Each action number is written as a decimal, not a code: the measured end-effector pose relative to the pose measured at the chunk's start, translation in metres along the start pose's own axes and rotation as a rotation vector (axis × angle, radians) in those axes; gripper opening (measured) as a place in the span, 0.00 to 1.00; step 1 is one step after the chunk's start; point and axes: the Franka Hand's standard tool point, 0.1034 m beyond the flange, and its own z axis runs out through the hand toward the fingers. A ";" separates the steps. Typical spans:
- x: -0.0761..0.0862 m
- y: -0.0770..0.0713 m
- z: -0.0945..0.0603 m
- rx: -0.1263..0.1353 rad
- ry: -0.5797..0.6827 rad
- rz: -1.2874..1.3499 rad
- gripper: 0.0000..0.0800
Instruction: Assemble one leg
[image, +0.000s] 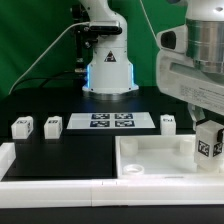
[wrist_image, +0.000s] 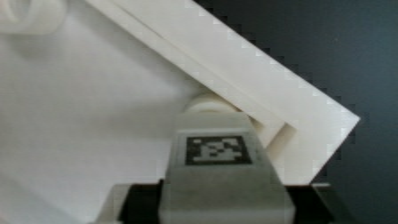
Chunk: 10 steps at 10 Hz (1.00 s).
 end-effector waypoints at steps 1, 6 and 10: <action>-0.001 0.000 0.000 0.000 0.003 0.071 0.37; -0.004 -0.002 0.001 0.003 -0.002 0.205 0.65; -0.007 0.003 0.005 -0.028 0.000 -0.141 0.81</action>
Offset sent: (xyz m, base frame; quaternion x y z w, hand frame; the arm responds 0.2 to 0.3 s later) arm 0.0000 0.0000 0.0000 0.0000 0.0000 0.1790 0.9838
